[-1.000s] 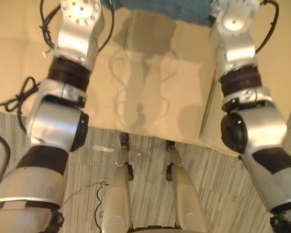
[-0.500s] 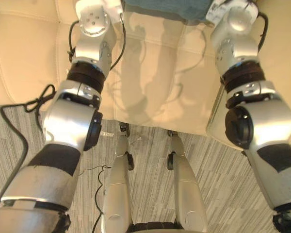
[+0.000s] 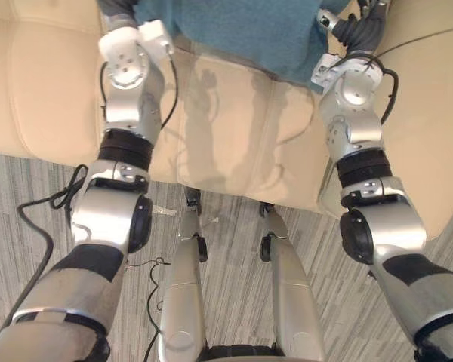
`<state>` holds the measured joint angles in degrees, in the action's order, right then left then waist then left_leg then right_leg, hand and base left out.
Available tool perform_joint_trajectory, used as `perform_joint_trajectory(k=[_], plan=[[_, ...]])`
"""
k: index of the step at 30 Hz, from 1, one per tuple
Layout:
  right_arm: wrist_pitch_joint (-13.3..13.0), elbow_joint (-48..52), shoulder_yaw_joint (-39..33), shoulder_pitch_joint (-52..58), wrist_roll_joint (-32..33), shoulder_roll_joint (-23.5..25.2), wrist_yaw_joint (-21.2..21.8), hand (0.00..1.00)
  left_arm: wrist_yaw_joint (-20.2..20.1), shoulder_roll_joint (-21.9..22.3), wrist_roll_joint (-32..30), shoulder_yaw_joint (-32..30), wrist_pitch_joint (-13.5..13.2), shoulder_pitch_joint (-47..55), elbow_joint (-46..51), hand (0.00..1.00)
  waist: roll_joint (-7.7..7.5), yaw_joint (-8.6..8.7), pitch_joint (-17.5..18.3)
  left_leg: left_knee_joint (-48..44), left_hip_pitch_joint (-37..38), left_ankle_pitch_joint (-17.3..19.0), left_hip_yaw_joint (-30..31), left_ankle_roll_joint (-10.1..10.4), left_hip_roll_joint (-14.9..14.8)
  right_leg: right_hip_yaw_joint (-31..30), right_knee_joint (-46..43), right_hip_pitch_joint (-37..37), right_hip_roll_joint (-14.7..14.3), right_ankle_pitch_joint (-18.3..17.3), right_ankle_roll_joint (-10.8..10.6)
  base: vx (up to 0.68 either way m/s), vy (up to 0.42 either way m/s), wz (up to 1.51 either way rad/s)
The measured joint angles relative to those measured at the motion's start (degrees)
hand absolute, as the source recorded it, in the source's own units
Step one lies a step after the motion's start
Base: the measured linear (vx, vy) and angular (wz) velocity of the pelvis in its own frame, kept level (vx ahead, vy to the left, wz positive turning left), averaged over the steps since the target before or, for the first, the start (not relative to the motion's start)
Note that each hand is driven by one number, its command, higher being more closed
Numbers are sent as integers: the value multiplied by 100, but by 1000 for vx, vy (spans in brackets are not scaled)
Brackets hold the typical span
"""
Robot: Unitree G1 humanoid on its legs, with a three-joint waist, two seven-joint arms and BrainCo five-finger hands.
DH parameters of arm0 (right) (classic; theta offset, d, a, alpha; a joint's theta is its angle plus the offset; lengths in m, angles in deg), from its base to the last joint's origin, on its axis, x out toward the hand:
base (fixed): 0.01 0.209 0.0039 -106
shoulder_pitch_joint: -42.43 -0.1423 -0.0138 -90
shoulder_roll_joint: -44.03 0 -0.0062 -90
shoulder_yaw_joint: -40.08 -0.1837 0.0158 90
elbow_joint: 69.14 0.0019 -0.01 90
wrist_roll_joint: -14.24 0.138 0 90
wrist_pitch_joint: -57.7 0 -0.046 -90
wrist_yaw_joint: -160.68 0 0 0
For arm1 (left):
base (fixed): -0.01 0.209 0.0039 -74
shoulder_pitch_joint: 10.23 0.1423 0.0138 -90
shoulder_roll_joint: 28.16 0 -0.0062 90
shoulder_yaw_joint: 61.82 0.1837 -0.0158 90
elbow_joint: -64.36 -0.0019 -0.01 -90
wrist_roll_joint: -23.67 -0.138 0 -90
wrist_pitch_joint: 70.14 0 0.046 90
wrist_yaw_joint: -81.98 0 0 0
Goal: Pick up cushions and gather them together orderly.
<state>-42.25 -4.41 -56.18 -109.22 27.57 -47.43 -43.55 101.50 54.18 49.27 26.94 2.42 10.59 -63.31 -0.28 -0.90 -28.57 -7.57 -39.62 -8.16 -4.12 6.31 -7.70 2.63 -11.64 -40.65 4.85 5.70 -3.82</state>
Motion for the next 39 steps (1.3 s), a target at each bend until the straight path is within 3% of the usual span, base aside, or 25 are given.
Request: perform_joint_trajectory(k=[1, 6, 8, 10, 12, 16, 17, 20, 26, 34, 39], plan=[[-135, 359, -94, 393, -21, -90, 41, 0, -52, -44, 8, 5, -76, 335, 240, 0, -9, -1, 12, -83, 154, 72, 20, 5, 1, 18, -22, 196, 6, -64, 7, -3, -27, 9], [-332, 1632, -253, 2226, -237, -107, 362, 0, -288, 12, 36, 56, -202, 2045, 1343, 0, -23, -8, 54, -347, 723, 391, 89, 6, 1, 119, -127, 892, 32, -314, -4, 34, -17, 11], [-357, 2046, -220, 3588, -509, 167, 659, 0, -496, 420, -46, 120, -225, 3332, 1720, 0, -58, -25, 418, -387, 888, 515, 144, 15, 1, 209, -228, 1080, 53, -502, 7, 90, -25, 17], [-356, 2070, -112, 4330, -673, 445, 880, 0, -624, 722, -149, 208, -205, 4136, 1745, 0, -118, -52, 670, -376, 1016, 567, 140, 38, -7, 226, -253, 1200, 53, -597, 17, 122, -25, 9], [-353, 2063, 19, 5087, -733, 769, 1111, 0, -779, 1109, -224, 326, -172, 4949, 1744, 0, -132, -71, 700, -364, 1393, 663, 151, 43, -11, 290, -252, 1594, 60, -721, 30, 151, -25, 11], [-349, 971, 76, 6265, -887, 1306, 1510, 0, -1123, 1623, -465, 462, -32, 6361, 1102, 0, -201, -95, 1412, -201, 1947, 798, 140, 79, -11, 328, -181, 2117, 61, -931, 1, 137, -7, 5], [-349, 780, 77, 6308, -888, 1318, 1531, 0, -1139, 1644, -483, 455, -24, 6432, 965, 0, -205, -94, 1471, -160, 2025, 798, 136, 79, -7, 330, -167, 2183, 64, -945, -1, 153, 8, 5], [-219, -1171, 78, 6428, -891, 1349, 1736, 0, -1270, 1686, -884, 346, 175, 6826, -450, 0, -195, -48, 1870, 216, 2629, 790, 79, 83, 22, 335, 130, 2723, 68, -957, -8, 85, 19, -1], [-28, -2648, 72, 6587, -888, 1440, 1916, 0, -1359, 1649, -1597, -12, 442, 7192, -1747, 0, -210, 37, 2109, 576, 3374, 774, 15, 78, 89, 333, 464, 3424, 106, -947, -44, 61, 26, -1], [126, -3075, 58, 6654, -886, 1466, 2002, 0, -1498, 1656, -2023, -65, 600, 7473, -2038, 0, -268, 74, 2318, 752, 3997, 811, -22, 9, 242, 274, 603, 3965, 225, -983, -144, 25, 27, -1], [154, -3222, 19, 6505, -887, 1458, 2056, 0, -1528, 1659, -2289, 17, 597, 7511, -2040, 0, -296, 82, 2408, 749, 4080, 844, -277, -55, 340, -48, 571, 3849, 265, -917, -237, -33, 43, -30]])
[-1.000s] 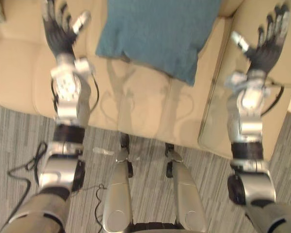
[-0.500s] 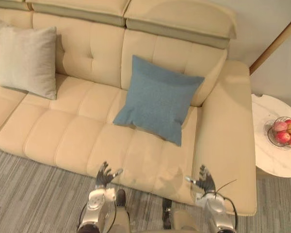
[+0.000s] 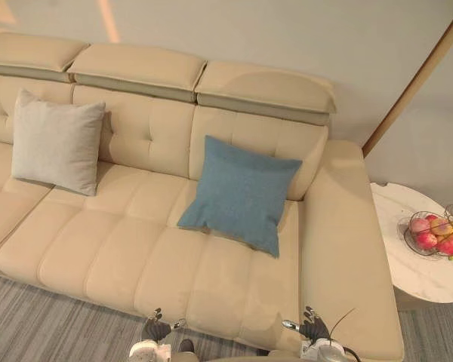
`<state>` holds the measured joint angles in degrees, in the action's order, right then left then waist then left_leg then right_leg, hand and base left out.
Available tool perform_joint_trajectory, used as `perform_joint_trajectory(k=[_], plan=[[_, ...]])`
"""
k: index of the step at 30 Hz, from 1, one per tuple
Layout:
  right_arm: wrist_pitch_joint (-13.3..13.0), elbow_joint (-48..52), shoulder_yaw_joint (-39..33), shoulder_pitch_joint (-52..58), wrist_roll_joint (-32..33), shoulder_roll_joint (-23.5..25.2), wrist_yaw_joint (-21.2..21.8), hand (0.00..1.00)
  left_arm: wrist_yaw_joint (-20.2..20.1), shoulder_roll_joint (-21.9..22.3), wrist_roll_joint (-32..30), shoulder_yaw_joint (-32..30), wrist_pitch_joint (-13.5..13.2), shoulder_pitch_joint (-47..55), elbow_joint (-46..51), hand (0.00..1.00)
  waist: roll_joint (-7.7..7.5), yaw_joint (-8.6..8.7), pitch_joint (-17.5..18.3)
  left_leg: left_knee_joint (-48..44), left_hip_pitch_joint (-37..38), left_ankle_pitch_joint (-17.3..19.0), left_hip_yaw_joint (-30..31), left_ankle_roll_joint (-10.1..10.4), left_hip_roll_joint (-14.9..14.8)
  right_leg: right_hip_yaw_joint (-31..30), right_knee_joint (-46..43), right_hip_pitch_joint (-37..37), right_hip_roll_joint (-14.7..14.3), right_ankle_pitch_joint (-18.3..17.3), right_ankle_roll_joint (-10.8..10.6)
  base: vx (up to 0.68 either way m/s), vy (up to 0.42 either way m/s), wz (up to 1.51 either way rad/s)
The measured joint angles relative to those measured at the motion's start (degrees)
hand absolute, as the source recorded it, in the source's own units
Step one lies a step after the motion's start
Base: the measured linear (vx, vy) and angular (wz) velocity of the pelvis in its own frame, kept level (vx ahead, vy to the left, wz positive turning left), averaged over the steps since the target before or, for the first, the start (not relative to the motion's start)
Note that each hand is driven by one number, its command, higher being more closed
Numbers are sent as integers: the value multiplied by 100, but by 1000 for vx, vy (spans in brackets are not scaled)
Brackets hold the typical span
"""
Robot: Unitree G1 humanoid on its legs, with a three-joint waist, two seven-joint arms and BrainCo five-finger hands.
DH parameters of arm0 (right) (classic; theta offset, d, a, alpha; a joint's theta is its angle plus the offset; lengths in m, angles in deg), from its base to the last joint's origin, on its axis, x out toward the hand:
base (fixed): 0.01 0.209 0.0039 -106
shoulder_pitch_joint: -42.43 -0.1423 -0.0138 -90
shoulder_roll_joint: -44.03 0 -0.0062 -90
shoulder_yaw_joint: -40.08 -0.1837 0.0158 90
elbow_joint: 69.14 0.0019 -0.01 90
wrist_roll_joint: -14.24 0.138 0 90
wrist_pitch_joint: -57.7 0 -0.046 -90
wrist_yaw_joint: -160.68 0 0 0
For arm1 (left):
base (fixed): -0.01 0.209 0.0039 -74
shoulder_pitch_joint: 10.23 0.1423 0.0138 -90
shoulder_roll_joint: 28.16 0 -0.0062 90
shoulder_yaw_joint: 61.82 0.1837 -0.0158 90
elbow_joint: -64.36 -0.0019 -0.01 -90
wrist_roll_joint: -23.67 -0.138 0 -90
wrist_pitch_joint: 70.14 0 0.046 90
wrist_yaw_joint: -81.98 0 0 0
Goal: Pick up cushions and gather them together orderly.
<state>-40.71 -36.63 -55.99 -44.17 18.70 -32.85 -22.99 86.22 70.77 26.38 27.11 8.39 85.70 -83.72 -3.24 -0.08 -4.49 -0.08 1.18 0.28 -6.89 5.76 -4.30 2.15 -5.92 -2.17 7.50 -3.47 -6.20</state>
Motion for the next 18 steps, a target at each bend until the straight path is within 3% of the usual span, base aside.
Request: perform_joint_trajectory(k=[3, 4, 6, 7, 8, 9, 11, 13, 14, 15, 17, 18], plan=[[6, -6, -4, -196, 0, -13, 5, 0, -7, -2, -162, 139, 0, -88, -13, 0, -7, -1, -67, -96, -162, 7, -261, -104, 116, -287, -253, -345, 94, 128, -143, -79, 57, -48], [9, -3, 7, -276, 0, -40, -16, 0, 4, -3, -163, 237, -1, -280, -44, 0, -6, 8, -203, -299, -321, 59, -391, -190, 103, -49, -533, -672, 130, 380, -232, -147, 56, -49], [9, 51, 65, -417, 0, -68, -76, 0, 9, 19, -158, 231, 0, -445, -74, 0, 31, -6, -303, -539, -516, 130, -549, -377, 20, 505, -436, -769, 176, 776, -165, -223, 67, -37], [15, 63, 67, -469, 1, -51, -100, 0, 13, 71, -155, 198, -13, -520, -67, 0, 11, -22, -389, -577, -551, 126, -664, -430, 2, 858, -1268, -893, 329, 247, 56, -286, 57, -11], [20, 61, 72, -374, 2, -8, -101, 0, 22, 76, -154, 213, -1, -550, -54, 0, 7, -17, -436, -750, -543, 196, -608, -536, 53, 1053, -3106, -978, 495, -529, 62, -191, 20, 2], [20, 61, 72, -365, 3, -3, -100, 0, 23, 75, -153, 213, -1, -548, -53, 0, 1, -17, -432, -759, -545, 199, -605, -541, 59, 1050, -3206, -973, 496, -563, 41, -156, 8, 19], [20, 42, 135, -334, 4, 81, -93, 0, 28, 33, -143, 146, -2, -452, 19, 0, -207, -80, -327, -1022, -772, 135, -600, -560, 208, 907, -4428, -620, 503, -972, -338, -134, -42, 12], [8, 43, 180, -363, 3, 76, -92, 0, 23, 82, -123, -64, 21, -406, 69, 0, -283, -184, -280, -1373, -1116, 103, -659, -576, 239, 750, -4239, -232, 445, -1080, -469, -160, -93, -11], [5, 48, 174, -549, 2, 29, -100, 0, 41, 170, -104, -186, 53, -458, 173, 0, -206, -341, -325, -1698, -1455, 61, -719, -597, 109, 639, -3367, 111, 116, -1580, -292, -203, -93, -23], [7, 49, 173, -606, 3, 12, -110, 0, 49, 227, -73, -211, 56, -467, 199, 0, -130, -375, -366, -1743, -1548, -5, -726, -592, 45, 644, -3082, 177, 30, -1676, -109, -368, -96, -19], [-8, 53, 187, -740, 6, 6, -198, 0, 57, 415, 70, -210, 52, -462, 237, 0, 255, -408, -395, -1601, -1928, -380, -658, -419, -240, 718, -1997, 340, -408, -1849, 260, -357, -84, 0], [-7, 51, 192, -799, 6, 10, -200, 0, 59, 435, 98, -200, 52, -470, 236, 0, 314, -417, -429, -1517, -1940, -479, -640, -388, -279, 714, -1881, 350, -483, -1841, 284, -423, -98, 6]])
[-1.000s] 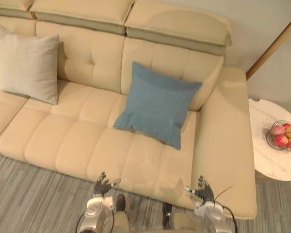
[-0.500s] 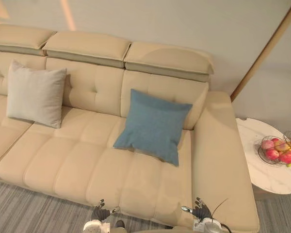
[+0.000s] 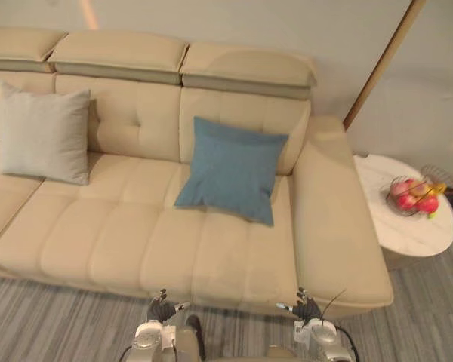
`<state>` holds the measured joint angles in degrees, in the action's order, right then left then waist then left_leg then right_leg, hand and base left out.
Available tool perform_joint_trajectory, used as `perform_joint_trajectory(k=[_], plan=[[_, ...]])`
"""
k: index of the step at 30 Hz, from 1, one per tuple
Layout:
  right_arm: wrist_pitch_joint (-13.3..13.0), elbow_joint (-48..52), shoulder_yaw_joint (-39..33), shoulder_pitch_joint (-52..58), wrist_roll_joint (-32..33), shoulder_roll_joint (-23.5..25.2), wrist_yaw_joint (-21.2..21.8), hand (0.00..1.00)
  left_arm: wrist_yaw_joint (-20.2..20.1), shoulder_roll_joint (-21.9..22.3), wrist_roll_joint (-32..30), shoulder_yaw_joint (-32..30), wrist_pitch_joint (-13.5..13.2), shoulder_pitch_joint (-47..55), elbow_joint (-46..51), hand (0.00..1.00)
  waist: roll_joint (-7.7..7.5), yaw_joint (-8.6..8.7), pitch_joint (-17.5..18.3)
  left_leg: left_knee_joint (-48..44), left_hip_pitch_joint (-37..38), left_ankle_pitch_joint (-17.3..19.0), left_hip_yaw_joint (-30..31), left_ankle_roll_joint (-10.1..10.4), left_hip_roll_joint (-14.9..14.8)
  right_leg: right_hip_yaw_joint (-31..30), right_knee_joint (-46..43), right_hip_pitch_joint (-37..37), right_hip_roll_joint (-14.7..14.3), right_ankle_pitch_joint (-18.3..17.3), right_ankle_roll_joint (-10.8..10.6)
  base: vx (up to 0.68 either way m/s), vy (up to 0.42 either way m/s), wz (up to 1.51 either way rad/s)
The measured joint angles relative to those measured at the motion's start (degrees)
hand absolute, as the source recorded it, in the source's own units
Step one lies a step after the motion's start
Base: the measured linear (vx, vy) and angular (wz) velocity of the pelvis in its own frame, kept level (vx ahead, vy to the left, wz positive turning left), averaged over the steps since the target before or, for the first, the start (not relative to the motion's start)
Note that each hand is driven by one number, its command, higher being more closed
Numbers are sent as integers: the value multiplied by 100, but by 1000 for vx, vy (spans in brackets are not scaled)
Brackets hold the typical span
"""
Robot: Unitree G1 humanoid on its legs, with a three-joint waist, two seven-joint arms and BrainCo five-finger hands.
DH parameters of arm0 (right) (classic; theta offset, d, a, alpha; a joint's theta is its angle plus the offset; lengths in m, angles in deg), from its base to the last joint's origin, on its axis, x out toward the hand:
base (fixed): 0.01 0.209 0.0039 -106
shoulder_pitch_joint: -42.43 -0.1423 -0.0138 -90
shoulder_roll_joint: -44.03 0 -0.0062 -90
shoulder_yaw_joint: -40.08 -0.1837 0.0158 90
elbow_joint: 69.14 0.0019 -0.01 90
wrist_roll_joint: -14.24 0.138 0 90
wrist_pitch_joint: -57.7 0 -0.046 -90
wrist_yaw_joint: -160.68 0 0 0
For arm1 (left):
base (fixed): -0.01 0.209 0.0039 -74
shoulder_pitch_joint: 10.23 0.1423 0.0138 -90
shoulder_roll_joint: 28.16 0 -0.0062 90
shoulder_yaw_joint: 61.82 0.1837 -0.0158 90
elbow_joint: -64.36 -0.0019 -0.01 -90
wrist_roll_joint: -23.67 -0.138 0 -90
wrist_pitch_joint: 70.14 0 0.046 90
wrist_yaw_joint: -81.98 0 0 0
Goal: Pick up cushions and gather them together orderly.
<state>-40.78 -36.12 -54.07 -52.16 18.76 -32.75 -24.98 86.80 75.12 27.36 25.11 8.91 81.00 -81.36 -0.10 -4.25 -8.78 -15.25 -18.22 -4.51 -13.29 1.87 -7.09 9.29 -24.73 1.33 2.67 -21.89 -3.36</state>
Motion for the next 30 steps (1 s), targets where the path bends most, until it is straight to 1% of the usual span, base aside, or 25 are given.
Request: perform_joint_trajectory(k=[1, 2, 3, 4, 5, 6, 7, 8, 10, 11, 12, 13, 14, 15, 16, 18, 20, 21, 22, 23, 25, 28, 30], plan=[[2, -17, 3, -42, -3, -2, -9, 0, 2, 29, 46, 27, 0, 6, -2, 0, 153, 1, -66, 402, 48, -389, 92, 67, -107, 70, 207, -8, -187, 120, 198, -524, -107, 15], [3, -17, -3, 33, -2, -3, -44, 0, 9, 50, 56, 63, 0, 35, -1, 0, 174, 20, -72, 810, 153, -544, 177, 349, -142, 312, 285, -73, -197, 206, 360, -523, -89, 21], [3, -18, -9, 68, -2, -2, -59, 0, 8, 44, 56, 69, 0, 39, -1, 0, 142, 30, -82, 840, 154, -492, 194, 418, -136, 400, 299, -106, -182, 225, 411, -398, -37, 27], [14, -26, -27, 109, 2, 23, -95, 0, -1, 8, 57, 70, -5, 23, 46, 0, 101, 33, -99, 613, 117, -363, 234, 433, -99, 572, 331, -161, -50, 278, 544, -345, 15, 18], [16, -27, -59, 134, 0, -30, -100, 0, 2, 1, 56, 68, -3, 19, 40, 0, 57, 81, -115, -52, 69, -89, 341, 209, -7, 615, 361, -235, 90, 380, 559, -319, 39, 14], [16, -27, -71, 153, 1, -52, -100, 0, 2, 1, 56, 69, -1, 31, 33, 0, 56, 94, -115, -279, 72, 28, 359, 155, 10, 621, 388, -248, 133, 430, 544, -277, 93, 11], [17, -29, -95, 228, -1, -106, -99, 0, 5, 7, 52, 74, -2, 46, 15, 0, 51, 101, -109, -862, 149, 491, 456, 67, 28, 619, 485, -306, 221, 577, 498, -200, 109, 11], [18, -47, -117, 262, -3, -134, -89, 0, 2, 11, 42, 85, -3, 41, -6, 0, 60, 108, -103, -1103, 201, 769, 510, 47, 9, 616, 546, -353, 254, 675, 470, -196, 181, 12], [34, -197, -203, 329, -3, -176, -46, 0, -2, 1, 4, 169, 6, 21, -146, 0, 131, 115, -61, -1470, 508, 1504, 634, 205, -180, 612, 733, -466, 280, 952, 319, -144, 286, 7], [38, -264, -222, 332, -4, -176, -34, 0, -4, -10, -21, 181, 9, 3, -203, 0, 148, 128, -54, -1460, 614, 1634, 625, 247, -221, 611, 753, -470, 289, 992, 274, -126, 356, 5], [90, -328, -245, 395, -5, -198, -1, 0, -8, -14, -35, 198, 23, -7, -306, 0, 223, 169, -16, -1015, 890, 1815, 615, 373, -213, 585, 827, -429, 262, 1073, 133, -88, 265, 8], [127, -434, -247, 454, -4, -82, 23, 0, -13, -112, -71, 210, 43, 12, -361, 0, 51, 193, 33, -534, 1093, 1701, 547, 316, -9, 457, 1052, -350, 335, 1202, 18, -88, 265, 6], [127, -484, -250, 503, -5, -8, 58, 0, -9, -185, -112, 244, 46, 48, -359, 0, -23, 213, 106, -271, 1192, 1600, 502, 239, 97, 426, 1189, -323, 383, 1284, -22, -56, 202, -2], [122, -479, -255, 569, -4, 35, 82, 0, -12, -267, -145, 277, 61, 123, -361, 0, -147, 238, 197, 0, 1316, 1435, 475, 138, 272, 373, 1402, -284, 488, 1446, -101, -54, 203, 0], [125, -487, -267, 612, -5, 19, 88, 0, -10, -291, -155, 311, 64, 142, -361, 0, -166, 278, 212, 55, 1353, 1402, 480, 77, 400, 365, 1536, -191, 597, 1579, -186, -70, 243, 3], [126, -488, -266, 639, -7, 20, 87, 0, -7, -312, -203, 395, 63, 159, -361, 0, -160, 317, 232, 179, 1383, 1351, 480, -6, 525, 333, 1614, -180, 686, 1648, -202, -69, 168, 10], [127, -488, -306, 659, -11, 4, 97, 0, -7, -322, -250, 428, 65, 232, -365, 0, -102, 381, 314, 398, 1434, 1256, 472, -93, 670, 230, 1742, -173, 753, 1745, -202, -57, 124, 6], [127, -488, -328, 668, -11, -5, 97, 0, -6, -320, -252, 428, 65, 250, -366, 0, -122, 388, 357, 424, 1443, 1245, 463, -96, 690, 225, 1770, -168, 767, 1761, -206, -42, 102, 0], [129, -502, -420, 680, -11, -7, 98, 0, -5, -321, -254, 428, 64, 281, -366, 0, -69, 388, 385, 447, 1454, 1239, 450, -100, 709, 215, 1825, -143, 773, 1776, -213, -24, 70, -6], [145, -531, -464, 681, -17, -31, 98, 0, -4, -317, -255, 425, 64, 298, -408, 0, -34, 390, 407, 502, 1529, 1230, 422, -90, 717, 167, 1896, -105, 766, 1785, -203, -11, 34, -8], [169, -542, -461, 678, -24, -46, 99, 0, -5, -320, -268, 424, 64, 293, -454, 0, -11, 389, 443, 523, 1553, 1229, 404, -88, 704, 141, 1911, -103, 744, 1786, -203, 16, -13, -12], [206, -542, -463, 644, -27, -48, 101, 0, -5, -318, -297, 417, 63, 288, -461, 0, -9, 386, 444, 601, 1615, 1217, 341, -67, 647, 86, 1963, -106, 680, 1793, -201, 42, -37, -14], [218, -543, -465, 631, -55, -52, 101, 0, -10, -319, -359, 414, 63, 288, -467, 0, -16, 384, 461, 626, 1648, 1191, 308, -90, 613, 51, 2032, -91, 631, 1834, -237, 80, -38, -13]])
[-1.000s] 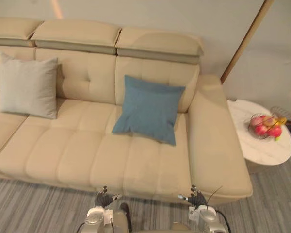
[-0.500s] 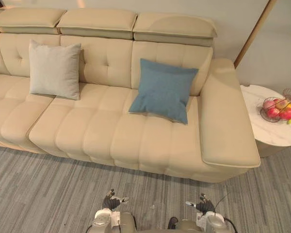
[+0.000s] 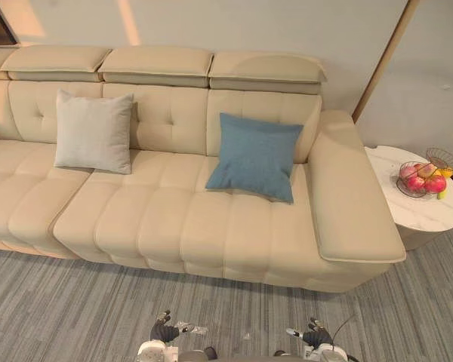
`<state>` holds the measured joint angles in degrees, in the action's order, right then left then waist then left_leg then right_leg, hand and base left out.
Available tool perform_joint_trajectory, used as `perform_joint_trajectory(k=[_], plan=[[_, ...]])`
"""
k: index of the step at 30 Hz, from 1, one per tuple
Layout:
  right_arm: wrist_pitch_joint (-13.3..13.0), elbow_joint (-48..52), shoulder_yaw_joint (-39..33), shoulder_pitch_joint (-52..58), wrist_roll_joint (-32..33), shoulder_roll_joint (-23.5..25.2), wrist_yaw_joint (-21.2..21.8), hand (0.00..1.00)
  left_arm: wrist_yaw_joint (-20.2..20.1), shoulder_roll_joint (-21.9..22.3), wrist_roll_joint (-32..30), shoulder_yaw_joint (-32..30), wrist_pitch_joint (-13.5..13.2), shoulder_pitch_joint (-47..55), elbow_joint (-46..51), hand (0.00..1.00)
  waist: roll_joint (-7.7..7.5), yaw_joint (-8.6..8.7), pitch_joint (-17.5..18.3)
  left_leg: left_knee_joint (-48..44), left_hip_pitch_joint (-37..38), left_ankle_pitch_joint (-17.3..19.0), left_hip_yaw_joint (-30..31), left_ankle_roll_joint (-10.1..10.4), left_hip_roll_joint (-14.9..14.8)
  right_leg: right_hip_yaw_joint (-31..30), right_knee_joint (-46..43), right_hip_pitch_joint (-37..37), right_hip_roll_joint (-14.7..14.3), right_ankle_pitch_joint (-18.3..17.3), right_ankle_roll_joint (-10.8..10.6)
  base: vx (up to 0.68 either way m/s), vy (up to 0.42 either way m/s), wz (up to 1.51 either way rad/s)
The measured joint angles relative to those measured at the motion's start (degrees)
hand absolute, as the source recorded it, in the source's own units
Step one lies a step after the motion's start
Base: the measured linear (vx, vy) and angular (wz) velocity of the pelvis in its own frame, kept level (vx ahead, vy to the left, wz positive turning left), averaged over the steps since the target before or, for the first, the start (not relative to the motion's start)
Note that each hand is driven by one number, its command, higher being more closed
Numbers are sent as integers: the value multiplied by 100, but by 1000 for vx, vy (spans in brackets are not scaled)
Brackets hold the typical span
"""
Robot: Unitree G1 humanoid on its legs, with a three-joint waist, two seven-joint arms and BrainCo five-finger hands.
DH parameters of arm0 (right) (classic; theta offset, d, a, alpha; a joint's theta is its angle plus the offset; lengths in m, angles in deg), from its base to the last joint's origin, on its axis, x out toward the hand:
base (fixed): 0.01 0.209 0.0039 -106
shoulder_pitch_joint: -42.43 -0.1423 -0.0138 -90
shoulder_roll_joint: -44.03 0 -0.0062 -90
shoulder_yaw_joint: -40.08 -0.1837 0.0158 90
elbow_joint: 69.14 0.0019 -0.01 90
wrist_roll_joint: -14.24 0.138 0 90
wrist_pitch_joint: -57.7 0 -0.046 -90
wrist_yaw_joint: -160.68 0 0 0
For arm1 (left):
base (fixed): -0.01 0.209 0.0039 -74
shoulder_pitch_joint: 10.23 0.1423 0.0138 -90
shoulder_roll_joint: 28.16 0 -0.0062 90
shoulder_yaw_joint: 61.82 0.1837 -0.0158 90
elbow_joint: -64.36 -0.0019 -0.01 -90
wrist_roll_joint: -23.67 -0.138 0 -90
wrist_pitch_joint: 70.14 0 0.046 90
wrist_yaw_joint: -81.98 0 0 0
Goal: Pick up cushions and gather them together orderly.
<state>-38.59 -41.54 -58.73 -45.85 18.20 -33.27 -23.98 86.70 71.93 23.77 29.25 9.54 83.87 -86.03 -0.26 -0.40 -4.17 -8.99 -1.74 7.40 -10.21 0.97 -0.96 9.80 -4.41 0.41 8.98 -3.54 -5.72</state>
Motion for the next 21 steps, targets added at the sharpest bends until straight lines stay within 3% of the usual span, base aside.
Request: perform_joint_trajectory(k=[1, 2, 17, 21], plan=[[2, 0, -1, -20, -76, 0, 1, 0, -1, 3, -2, -7, 0, 1, -2, 0, -5, -1, -1, -1, 20, -1, -13, 1, -11, -8, 32, 28, -28, 30, 9, 56, -18, -7], [14, -158, 5, -63, -160, -36, 9, 0, -18, 2, -7, -171, 5, -8, -215, 0, -68, 15, 13, 898, 697, -336, 151, 47, 80, 67, 354, 454, -85, 59, 35, 37, -12, -5], [13, -111, 5, 123, -105, -35, 172, 0, -97, 1, -5, -181, 162, -3, -213, 0, -49, 84, 11, 1109, 1011, -412, -59, 80, 17, -24, 362, 614, -115, 59, 35, -9, -6, -3], [12, 87, 6, 177, -107, -35, 241, 0, -161, 1, -3, -233, 223, -38, -191, 0, -46, 107, -96, 593, 884, -144, -221, 141, -50, -384, 318, 535, -174, 114, 58, -63, 2, -41]])
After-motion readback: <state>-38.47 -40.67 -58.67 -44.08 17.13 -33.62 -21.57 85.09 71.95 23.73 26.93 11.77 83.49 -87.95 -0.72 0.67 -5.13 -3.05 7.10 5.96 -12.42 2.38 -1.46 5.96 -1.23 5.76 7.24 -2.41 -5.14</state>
